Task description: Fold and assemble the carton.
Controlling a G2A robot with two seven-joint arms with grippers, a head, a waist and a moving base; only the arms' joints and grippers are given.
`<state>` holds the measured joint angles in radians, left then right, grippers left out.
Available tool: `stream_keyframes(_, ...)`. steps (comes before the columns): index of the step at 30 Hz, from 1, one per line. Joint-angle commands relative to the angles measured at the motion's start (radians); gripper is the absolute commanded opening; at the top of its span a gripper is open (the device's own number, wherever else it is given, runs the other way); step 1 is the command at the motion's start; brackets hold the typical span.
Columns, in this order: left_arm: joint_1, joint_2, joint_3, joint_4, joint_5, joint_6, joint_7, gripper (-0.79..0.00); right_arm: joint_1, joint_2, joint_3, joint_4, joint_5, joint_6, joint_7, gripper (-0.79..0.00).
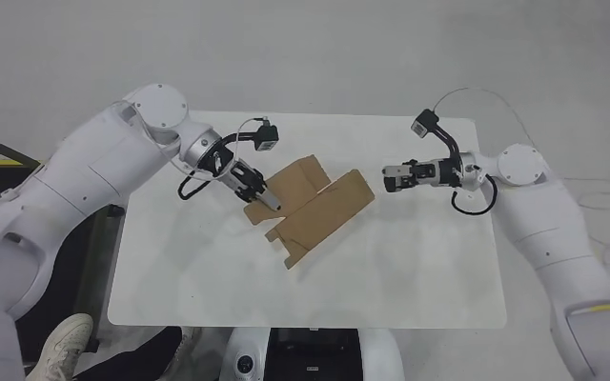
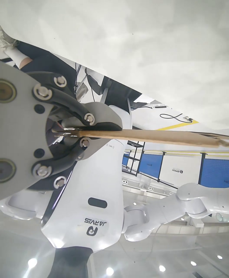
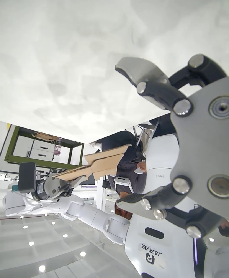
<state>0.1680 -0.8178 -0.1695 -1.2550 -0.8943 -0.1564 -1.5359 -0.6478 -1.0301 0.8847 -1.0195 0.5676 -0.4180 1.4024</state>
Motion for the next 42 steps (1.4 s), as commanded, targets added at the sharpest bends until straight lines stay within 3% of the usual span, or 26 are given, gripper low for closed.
stream_keyframes(1,0.001,0.002,0.0,-0.015,0.012,0.006,0.0,-0.785,0.013,-0.004,-0.018,-0.004,0.007,0.017,0.017,0.0)
stream_keyframes(11,-0.001,-0.011,0.0,-0.009,0.007,0.015,0.0,-0.785,0.048,-0.002,-0.063,0.023,0.01,0.008,0.008,0.0)
stream_keyframes(21,-0.056,-0.002,0.0,0.117,-0.109,-0.025,0.0,-0.785,0.003,0.048,0.019,0.002,0.031,-0.051,-0.051,0.0)
stream_keyframes(29,-0.033,0.001,0.0,0.044,-0.032,-0.002,0.0,-0.785,-0.017,0.064,0.018,-0.051,0.03,-0.042,-0.042,0.0)
stream_keyframes(42,-0.022,-0.022,0.0,-0.014,0.006,0.014,0.0,-0.785,0.038,0.047,-0.125,-0.118,0.024,-0.037,-0.037,0.0)
